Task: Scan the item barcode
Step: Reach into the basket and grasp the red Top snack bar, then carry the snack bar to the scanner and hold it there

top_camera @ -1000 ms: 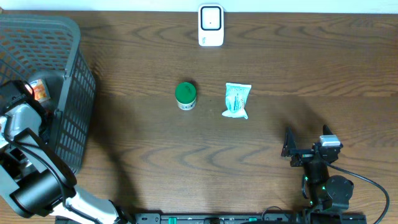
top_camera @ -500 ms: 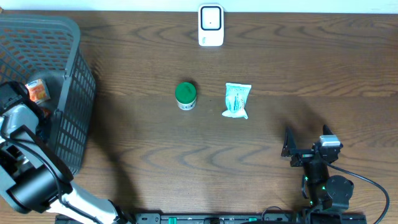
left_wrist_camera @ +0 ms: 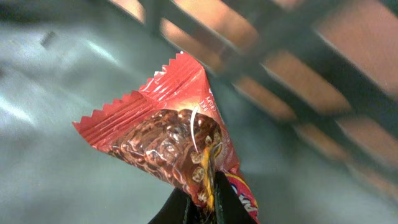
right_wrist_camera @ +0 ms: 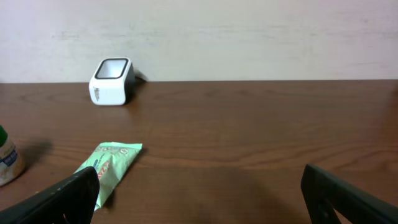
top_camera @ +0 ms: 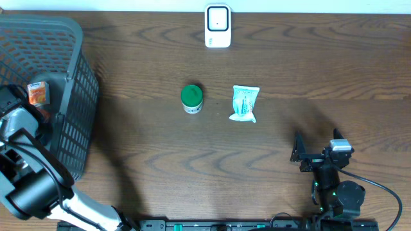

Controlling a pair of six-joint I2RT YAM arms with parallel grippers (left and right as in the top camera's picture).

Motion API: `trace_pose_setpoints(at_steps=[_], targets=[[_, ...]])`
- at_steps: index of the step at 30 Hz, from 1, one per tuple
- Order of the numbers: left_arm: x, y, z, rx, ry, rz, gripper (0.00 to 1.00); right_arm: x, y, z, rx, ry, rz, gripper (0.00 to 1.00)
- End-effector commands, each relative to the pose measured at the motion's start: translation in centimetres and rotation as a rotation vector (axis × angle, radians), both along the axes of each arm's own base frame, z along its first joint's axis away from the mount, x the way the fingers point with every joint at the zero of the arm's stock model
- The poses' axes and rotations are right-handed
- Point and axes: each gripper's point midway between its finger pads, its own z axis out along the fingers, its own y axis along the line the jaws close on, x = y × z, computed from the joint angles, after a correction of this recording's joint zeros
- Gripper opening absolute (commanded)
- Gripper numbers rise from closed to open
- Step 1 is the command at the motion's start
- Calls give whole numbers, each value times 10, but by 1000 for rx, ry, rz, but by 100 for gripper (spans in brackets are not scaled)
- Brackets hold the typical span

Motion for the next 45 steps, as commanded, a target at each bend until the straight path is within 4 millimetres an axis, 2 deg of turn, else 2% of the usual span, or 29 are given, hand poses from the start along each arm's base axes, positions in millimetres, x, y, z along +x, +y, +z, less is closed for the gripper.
trace_pose_setpoints(at_steps=[1, 6, 7, 9, 11, 13, 15, 17, 20, 23, 26, 29, 32, 35, 37, 41, 45], targets=[[28, -17, 48, -23, -135, -198, 7, 0, 1, -1, 6, 3, 3, 99], [43, -38, 155, 83, -409, -304, 7, 0, 1, -1, 6, 3, 3, 99], [42, -51, 201, 134, -519, -353, 7, 0, 1, -1, 6, 3, 3, 99], [39, -70, 251, 192, -638, -427, 7, 0, 1, -1, 6, 3, 3, 99], [38, -104, 300, 234, -771, -564, 7, 0, 1, -1, 6, 3, 3, 99], [38, -145, 334, 239, -883, -701, 7, 0, 1, -1, 6, 3, 3, 99], [41, -195, 356, 213, -965, -854, 7, 0, 1, -1, 6, 3, 3, 99], [49, -248, 363, 172, -993, -1020, 7, 0, 1, -1, 6, 3, 3, 99], [63, -328, 355, 107, -971, -1294, 8, 0, 1, -1, 6, 3, 3, 99], [79, -403, 323, 56, -863, -1502, 7, 0, 1, -1, 6, 3, 3, 99], [96, -478, 270, 53, -690, -1683, 8, 0, 1, -1, 6, 3, 3, 99], [103, -549, 217, 46, -581, -1897, 7, 0, 1, -1, 6, 3, 3, 99], [102, -603, 161, 42, -474, -2065, 7, 0, 1, -1, 6, 3, 3, 99], [95, -624, 115, 44, -351, -2173, 8, 0, 1, -1, 6, 3, 3, 99], [92, -625, 94, 51, -271, -2225, 7, 0, 1, -1, 6, 3, 3, 99], [90, -601, 68, 139, -69, -2267, 8, 0, 1, -1, 6, 3, 3, 99], [80, -588, 50, 227, 117, -2422, 8, 0, 1, -1, 6, 3, 3, 99]])
